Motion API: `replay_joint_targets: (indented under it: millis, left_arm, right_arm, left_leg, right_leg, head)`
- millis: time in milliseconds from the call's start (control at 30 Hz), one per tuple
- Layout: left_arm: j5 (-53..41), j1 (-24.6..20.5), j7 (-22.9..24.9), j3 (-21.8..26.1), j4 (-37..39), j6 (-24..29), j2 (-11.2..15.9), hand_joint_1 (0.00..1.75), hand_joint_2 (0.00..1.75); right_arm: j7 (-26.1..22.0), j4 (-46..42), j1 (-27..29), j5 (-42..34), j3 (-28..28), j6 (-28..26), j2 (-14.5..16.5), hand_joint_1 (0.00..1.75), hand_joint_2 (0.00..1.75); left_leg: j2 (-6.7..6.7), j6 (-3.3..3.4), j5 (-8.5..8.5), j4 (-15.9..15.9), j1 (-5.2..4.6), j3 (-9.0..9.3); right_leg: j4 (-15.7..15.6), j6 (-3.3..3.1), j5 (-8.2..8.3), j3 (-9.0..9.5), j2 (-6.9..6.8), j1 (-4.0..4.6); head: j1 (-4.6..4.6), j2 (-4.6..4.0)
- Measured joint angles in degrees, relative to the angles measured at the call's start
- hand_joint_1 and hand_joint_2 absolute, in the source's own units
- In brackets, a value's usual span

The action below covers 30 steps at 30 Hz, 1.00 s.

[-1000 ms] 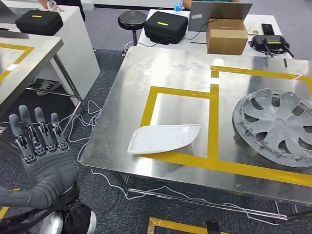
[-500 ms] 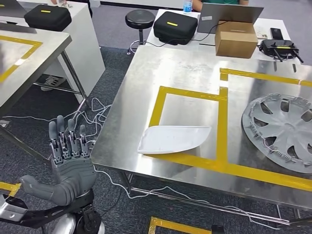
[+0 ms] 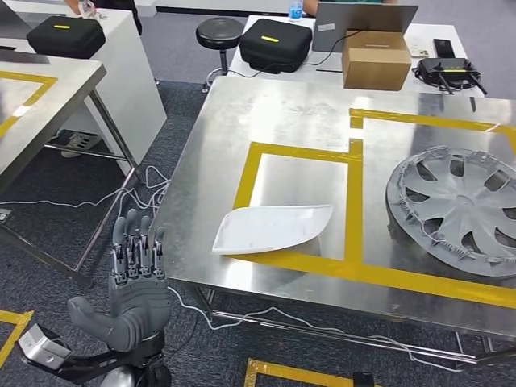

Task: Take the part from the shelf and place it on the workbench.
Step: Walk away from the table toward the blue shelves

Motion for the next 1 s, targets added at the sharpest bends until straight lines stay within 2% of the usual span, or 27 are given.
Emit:
replay_joint_targets:
  millis: [67,133,200,233,300,333,367,400,467,533,567,633,700,733,800,833,867,900,933,1000]
  left_arm:
    - [-4.2,1.0,-0.5,1.0,-1.2,2.0,-0.9,0.00,0.00]
    - [-8.0,2.0,-0.7,2.8,-3.1,3.3,-2.2,0.00,0.00]
    - [-10.1,2.5,-0.7,4.3,-4.7,4.1,-3.1,0.00,0.00]
    - [-11.2,2.8,-0.7,5.0,-5.5,4.9,-3.6,0.00,0.00]
    - [-13.8,3.4,-0.7,6.4,-7.2,8.1,-4.3,0.00,0.00]
    - [-15.0,3.6,-0.7,6.9,-8.1,10.2,-4.6,0.00,0.00]
    - [-16.1,3.8,-0.7,7.4,-9.1,12.5,-4.8,0.00,0.00]
    - [-17.0,4.0,-0.7,7.8,-10.2,14.5,-5.1,0.00,0.00]
    - [-18.9,4.2,-0.7,8.5,-12.2,19.6,-5.4,0.00,0.00]
    - [-21.1,4.5,-0.7,8.9,-13.9,26.2,-5.4,0.00,0.00]
    - [-22.1,4.6,-0.7,9.0,-14.4,29.0,-5.3,0.00,0.00]
    - [-23.4,5.0,-0.7,9.3,-15.1,32.6,-5.1,0.00,0.00]
    - [-24.0,5.2,-0.7,9.6,-15.5,34.0,-4.9,0.00,0.00]
    - [-24.1,5.3,-0.7,9.8,-15.6,34.2,-4.8,0.00,0.00]
    - [-24.1,5.5,-0.7,10.1,-15.8,34.4,-4.7,0.00,0.00]
    - [-24.0,5.7,-0.7,10.5,-15.8,34.5,-4.6,0.00,0.00]
    - [-23.8,6.0,-0.7,10.9,-15.7,34.5,-4.7,0.00,0.00]
    - [-23.7,6.3,-0.7,11.5,-15.7,34.5,-4.8,0.00,0.00]
    - [-23.7,6.4,-0.7,12.1,-15.6,34.5,-4.9,0.00,0.00]
    - [-23.7,6.5,-0.7,13.0,-15.5,34.5,-5.2,0.00,0.00]
  right_arm:
    - [0.0,0.0,0.0,0.4,-0.2,0.0,0.0,0.00,0.00]
    - [0.0,0.0,0.1,0.8,-0.3,0.0,0.0,0.00,0.00]
    - [0.0,0.0,0.1,0.9,-0.4,0.1,0.0,0.00,0.00]
    - [0.0,0.0,0.1,1.0,-0.5,0.2,0.0,0.00,0.00]
    - [0.1,0.0,0.1,1.3,-0.8,0.5,0.0,0.00,0.00]
    - [0.1,0.0,0.2,1.5,-1.0,0.5,0.0,0.00,0.00]
    - [0.2,0.0,0.3,1.7,-1.1,0.5,0.0,0.00,0.00]
    - [0.2,0.0,0.4,1.9,-1.3,0.5,0.0,0.00,0.00]
    - [0.3,0.1,0.4,2.0,-1.4,0.5,0.0,0.00,0.00]
    - [0.4,0.1,0.3,2.4,-1.6,0.5,0.2,0.00,0.00]
    - [0.5,0.1,0.2,2.6,-1.7,0.5,0.2,0.00,0.00]
    - [0.5,0.2,0.3,2.8,-1.8,0.5,0.3,0.00,0.00]
    - [0.5,0.2,0.4,2.9,-2.1,0.5,0.4,0.00,0.00]
    - [0.5,0.2,0.3,2.9,-2.2,0.5,0.5,0.00,0.00]
    - [0.5,0.2,0.2,2.9,-2.4,0.5,0.5,0.00,0.00]
    - [0.6,0.2,0.3,3.0,-2.5,0.4,0.6,0.00,0.00]
    - [0.6,0.2,0.3,3.0,-2.6,0.4,0.6,0.00,0.00]
    - [0.8,0.2,0.3,3.0,-2.7,0.4,0.6,0.00,0.00]
    - [0.9,0.2,0.3,3.0,-2.8,0.3,0.6,0.00,0.00]
    - [1.0,0.3,0.2,3.0,-2.8,0.3,0.6,0.00,0.00]
  left_leg:
    - [-0.04,0.58,0.48,-3.2,-0.04,1.51]
    - [-0.10,1.43,0.51,-3.6,-0.08,1.55]
    - [-0.08,2.13,0.71,-3.9,0.06,1.69]
    - [-0.05,2.39,0.76,-4.0,0.13,1.75]
    - [0.01,2.67,0.69,-3.9,0.04,1.75]
    - [0.02,2.73,0.67,-3.9,-0.01,1.76]
    - [0.00,2.74,0.64,-3.9,-0.04,1.80]
    - [-0.05,2.71,0.61,-3.9,-0.06,1.89]
    - [-0.14,2.46,0.44,-3.9,-0.08,2.17]
    - [-0.21,1.95,0.21,-3.7,-0.33,2.29]
    - [-0.22,1.68,0.19,-3.7,-0.43,2.29]
    - [-0.23,1.14,0.26,-3.9,-0.43,2.31]
    - [-0.19,0.48,-0.81,-2.7,-0.32,1.81]
    - [-0.16,0.16,-2.24,-0.6,-0.28,0.83]
    - [-0.12,-0.29,-5.95,6.6,-0.21,-2.60]
    - [-0.12,-0.40,-7.12,9.9,-0.19,-4.25]
    - [-0.11,-0.44,-7.25,11.7,-0.18,-5.19]
    - [-0.10,-0.42,-6.31,11.5,-0.16,-5.15]
    - [-0.09,-0.35,-4.51,9.1,-0.15,-4.02]
    - [0.00,-0.18,-1.02,1.6,-0.09,-0.27]
  right_leg:
    - [0.0,0.69,-0.05,-0.08,0.10,0.23]
    - [-0.1,1.40,-0.02,-0.09,0.09,0.11]
    - [1.7,2.01,-1.40,-0.89,-0.02,0.00]
    - [4.4,2.21,-2.99,-2.15,-0.08,-0.03]
    - [12.2,2.50,-6.69,-5.75,-0.15,-0.06]
    - [15.3,2.56,-7.66,-7.20,-0.15,-0.07]
    - [16.4,2.58,-7.54,-7.77,-0.15,-0.06]
    - [15.1,2.52,-6.30,-7.21,-0.15,-0.06]
    - [7.6,2.29,-2.42,-3.52,-0.18,-0.09]
    - [1.4,1.88,-0.43,-0.38,-0.14,-0.07]
    - [0.3,1.62,-0.38,0.15,-0.10,-0.01]
    - [0.2,0.95,-0.32,0.17,-0.05,0.07]
    - [0.0,0.24,-0.15,0.18,-0.10,-0.07]
    - [0.0,-0.04,-0.06,0.18,-0.14,-0.19]
    - [0.0,-0.34,-0.05,0.08,-0.21,-0.22]
    - [0.0,-0.38,-0.05,0.05,-0.23,-0.22]
    - [0.0,-0.39,-0.05,0.03,-0.23,-0.22]
    - [0.0,-0.39,-0.05,0.05,-0.20,-0.23]
    - [0.0,-0.35,-0.04,0.09,-0.17,-0.25]
    - [0.1,-0.02,-0.09,0.12,-0.09,-0.13]
  head:
    - [0.02,0.00]
    - [0.14,0.00]
    - [0.43,0.00]
    - [0.63,0.00]
    - [1.03,0.00]
    - [1.07,0.00]
    - [1.13,0.00]
    - [1.15,0.00]
    - [1.21,0.00]
    - [1.20,0.00]
    - [1.16,0.00]
    - [1.10,0.00]
    - [0.93,0.00]
    - [0.76,0.00]
    - [0.45,0.00]
    - [0.43,0.00]
    - [0.42,0.00]
    - [0.39,0.00]
    - [0.37,0.00]
    - [0.22,0.00]
